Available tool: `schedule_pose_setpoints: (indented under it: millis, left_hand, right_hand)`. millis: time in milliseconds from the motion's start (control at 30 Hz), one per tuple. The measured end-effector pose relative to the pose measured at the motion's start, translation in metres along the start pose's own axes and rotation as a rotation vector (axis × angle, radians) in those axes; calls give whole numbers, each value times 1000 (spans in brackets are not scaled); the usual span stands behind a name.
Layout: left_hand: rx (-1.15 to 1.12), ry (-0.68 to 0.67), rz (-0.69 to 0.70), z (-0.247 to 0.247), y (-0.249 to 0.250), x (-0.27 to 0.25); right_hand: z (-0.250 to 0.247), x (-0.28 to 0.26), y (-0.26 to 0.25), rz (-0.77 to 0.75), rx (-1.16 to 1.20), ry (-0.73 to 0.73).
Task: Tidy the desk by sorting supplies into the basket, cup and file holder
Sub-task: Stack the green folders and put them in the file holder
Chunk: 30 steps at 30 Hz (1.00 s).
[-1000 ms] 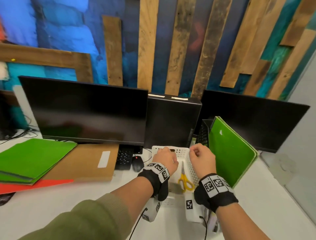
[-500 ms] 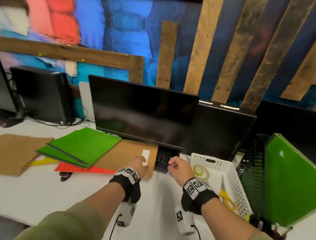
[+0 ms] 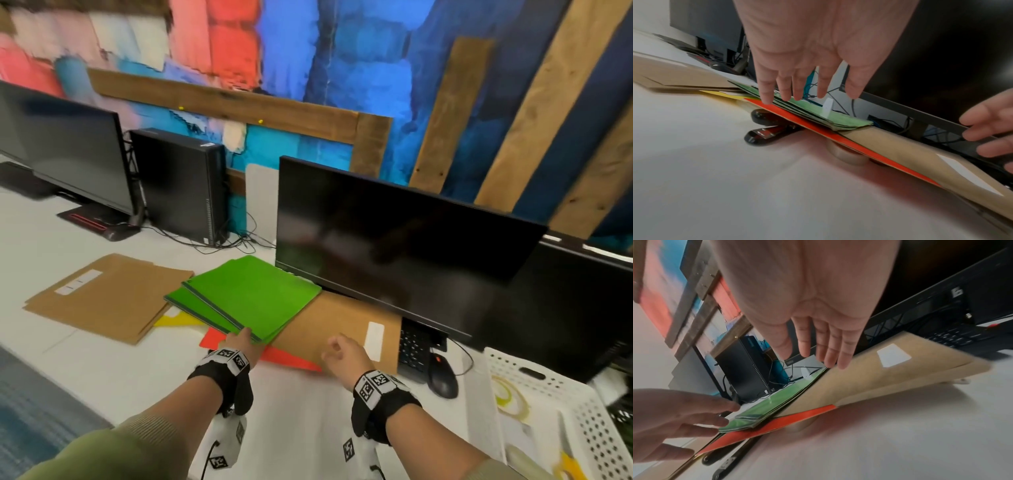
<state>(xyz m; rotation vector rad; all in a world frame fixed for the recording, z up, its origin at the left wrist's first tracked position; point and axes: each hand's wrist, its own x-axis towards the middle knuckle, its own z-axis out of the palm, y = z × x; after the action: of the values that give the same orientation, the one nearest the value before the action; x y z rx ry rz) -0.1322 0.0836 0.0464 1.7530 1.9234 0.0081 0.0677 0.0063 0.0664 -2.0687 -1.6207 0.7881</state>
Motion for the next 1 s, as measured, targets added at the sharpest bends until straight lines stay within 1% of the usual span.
schedule_pose_setpoints:
  millis: [100, 167, 267, 400, 567, 733, 833, 900, 1000]
  left_hand:
    - [-66, 21, -49, -12, -16, 23]
    - [-110, 26, -107, -20, -28, 40]
    - [-210, 42, -180, -31, -44, 62]
    - [-332, 50, -246, -44, -57, 86]
    - [-473, -40, -210, -54, -67, 105]
    - [-581, -15, -193, -55, -70, 113]
    - [-638, 35, -212, -57, -69, 113]
    - [-677, 74, -236, -61, -71, 115]
    - [-700, 60, -277, -68, -72, 121]
  right_hand:
    - [15, 22, -17, 3, -7, -10]
    - [26, 37, -27, 14, -4, -20]
    - [44, 55, -43, 48, 53, -38]
    - [70, 80, -56, 186, 251, -24]
    - [97, 114, -63, 365, 588, 25]
    - [109, 131, -65, 515, 811, 60]
    - [112, 134, -64, 597, 940, 34]
    - [111, 133, -64, 612, 1037, 13]
    - [104, 125, -67, 604, 1152, -79]
